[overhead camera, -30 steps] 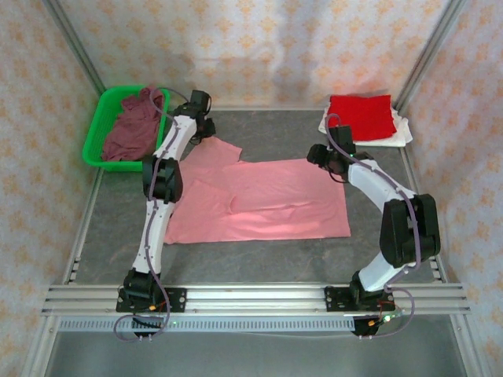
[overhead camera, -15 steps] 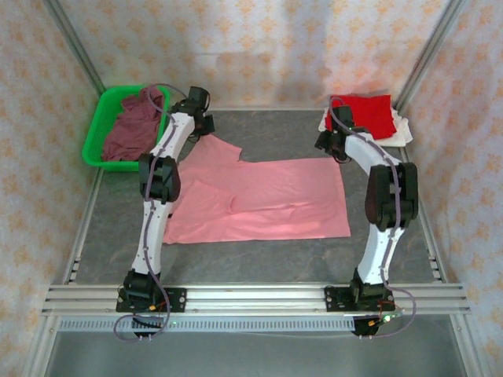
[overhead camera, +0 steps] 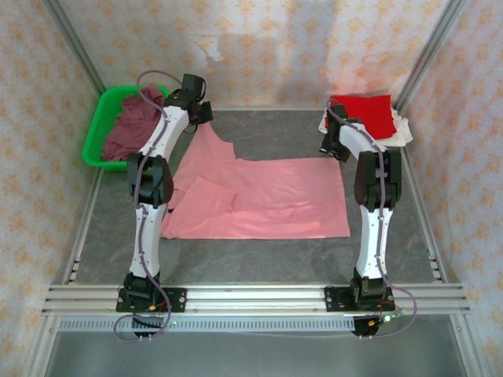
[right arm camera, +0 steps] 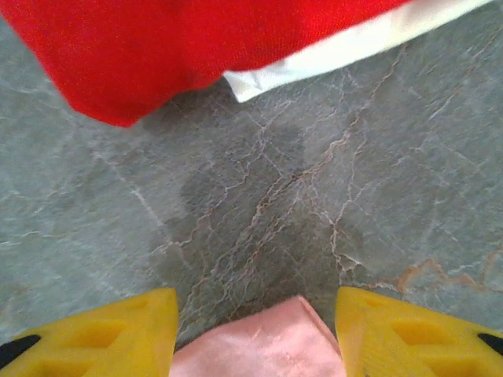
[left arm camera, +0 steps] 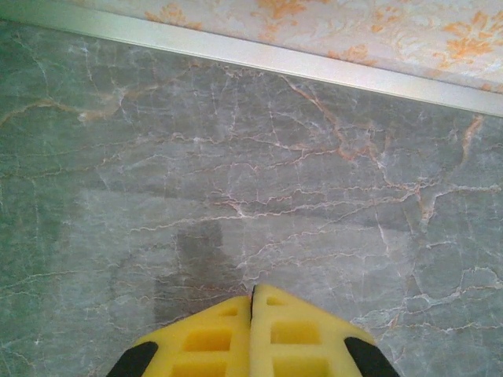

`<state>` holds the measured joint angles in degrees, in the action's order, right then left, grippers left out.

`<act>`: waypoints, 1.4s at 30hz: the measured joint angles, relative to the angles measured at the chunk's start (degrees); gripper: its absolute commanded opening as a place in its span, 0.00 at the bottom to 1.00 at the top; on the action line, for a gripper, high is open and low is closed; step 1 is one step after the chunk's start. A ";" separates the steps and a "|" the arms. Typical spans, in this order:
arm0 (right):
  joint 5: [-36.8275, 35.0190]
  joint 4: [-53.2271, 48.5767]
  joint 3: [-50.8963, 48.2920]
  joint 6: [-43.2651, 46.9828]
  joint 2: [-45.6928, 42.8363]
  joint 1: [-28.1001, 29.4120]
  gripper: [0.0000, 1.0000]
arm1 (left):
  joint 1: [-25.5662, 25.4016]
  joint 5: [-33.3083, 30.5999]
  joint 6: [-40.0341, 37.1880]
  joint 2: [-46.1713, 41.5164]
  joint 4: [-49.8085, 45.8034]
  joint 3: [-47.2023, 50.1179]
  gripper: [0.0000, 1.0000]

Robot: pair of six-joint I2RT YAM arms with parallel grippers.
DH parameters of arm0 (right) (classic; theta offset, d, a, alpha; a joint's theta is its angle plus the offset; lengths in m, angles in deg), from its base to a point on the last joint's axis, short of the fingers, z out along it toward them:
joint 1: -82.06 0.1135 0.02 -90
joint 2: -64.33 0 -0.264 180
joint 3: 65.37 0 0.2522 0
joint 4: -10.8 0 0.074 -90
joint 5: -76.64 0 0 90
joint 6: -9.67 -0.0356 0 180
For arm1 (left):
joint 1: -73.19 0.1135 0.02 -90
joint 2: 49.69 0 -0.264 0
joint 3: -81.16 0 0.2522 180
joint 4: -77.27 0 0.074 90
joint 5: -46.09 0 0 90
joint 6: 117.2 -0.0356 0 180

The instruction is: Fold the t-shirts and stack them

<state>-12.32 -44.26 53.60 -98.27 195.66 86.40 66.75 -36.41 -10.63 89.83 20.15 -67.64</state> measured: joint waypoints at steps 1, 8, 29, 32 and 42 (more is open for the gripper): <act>0.26 -0.13 0.42 0.07 0.00 0.02 0.43 | 0.00 0.02 0.00 0.00 0.07 0.15 0.00; 0.83 -0.04 0.79 0.28 0.31 0.04 0.11 | 0.00 0.00 0.00 0.00 0.39 1.09 0.00; 0.59 7.10 -4.22 -2.95 -6.29 -0.07 0.00 | 1.33 0.70 -0.33 1.09 0.35 -8.13 0.00; 0.37 9.22 -6.32 -3.32 -8.31 -0.04 0.00 | 1.33 0.85 -0.79 0.76 0.74 -5.66 0.00; 0.42 19.50 -20.92 -3.45 -15.61 -0.07 0.00 | 1.64 0.61 -3.13 -10.40 6.45 19.06 0.00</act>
<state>-11.91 -24.76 32.68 -101.72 180.05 86.33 68.39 -35.79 -13.75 79.43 26.60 -48.58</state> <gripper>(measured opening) 0.045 0.044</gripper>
